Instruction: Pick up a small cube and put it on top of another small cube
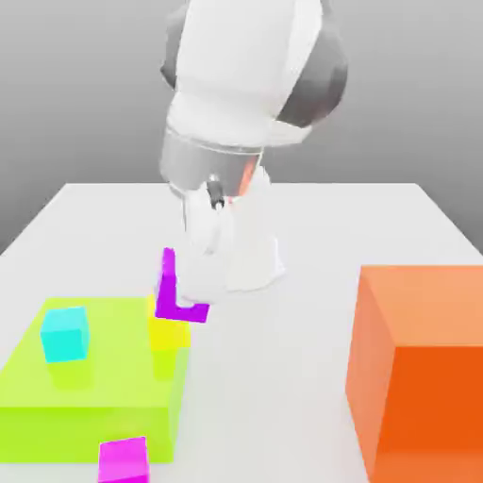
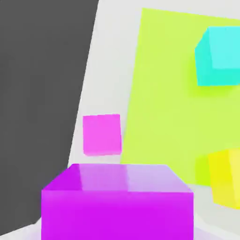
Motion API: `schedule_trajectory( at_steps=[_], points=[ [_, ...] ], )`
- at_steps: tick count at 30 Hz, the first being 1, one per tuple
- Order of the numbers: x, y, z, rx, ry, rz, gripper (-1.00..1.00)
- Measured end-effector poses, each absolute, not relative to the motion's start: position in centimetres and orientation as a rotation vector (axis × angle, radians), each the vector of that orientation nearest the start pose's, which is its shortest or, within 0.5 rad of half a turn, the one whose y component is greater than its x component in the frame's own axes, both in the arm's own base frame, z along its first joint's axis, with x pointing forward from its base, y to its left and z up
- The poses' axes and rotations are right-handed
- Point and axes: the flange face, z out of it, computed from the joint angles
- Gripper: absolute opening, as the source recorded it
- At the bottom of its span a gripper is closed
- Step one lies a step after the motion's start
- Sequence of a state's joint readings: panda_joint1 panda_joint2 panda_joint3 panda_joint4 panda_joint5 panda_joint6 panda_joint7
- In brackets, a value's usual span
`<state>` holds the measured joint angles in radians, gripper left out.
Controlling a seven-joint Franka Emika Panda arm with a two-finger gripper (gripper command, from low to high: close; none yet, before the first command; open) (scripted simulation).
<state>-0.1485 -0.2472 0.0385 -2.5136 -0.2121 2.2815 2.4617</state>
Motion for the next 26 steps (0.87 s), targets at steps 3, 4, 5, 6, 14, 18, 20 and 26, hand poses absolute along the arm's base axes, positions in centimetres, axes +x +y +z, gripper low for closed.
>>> schedule_trajectory(
  at_steps=[3,4,5,6,14,18,20,26],
  points=[
    [41.3,-7.1,37.2,-0.763,3.077,-0.176,-1.00],
    [40.5,-7.6,37.1,-0.648,3.099,-0.150,-1.00],
    [39.7,-8.2,37.0,-0.532,3.117,-0.125,-1.00],
    [38.8,-8.7,36.9,-0.416,3.131,-0.100,-1.00],
    [35.6,-10.6,36.4,0.056,3.143,-0.020,-1.00],
    [35.6,-10.6,36.4,0.056,3.140,-0.029,-1.00],
    [35.6,-10.6,36.4,0.056,3.140,-0.032,1.00],
    [35.6,-10.6,36.4,0.056,3.140,-0.032,1.00]
  ],
)
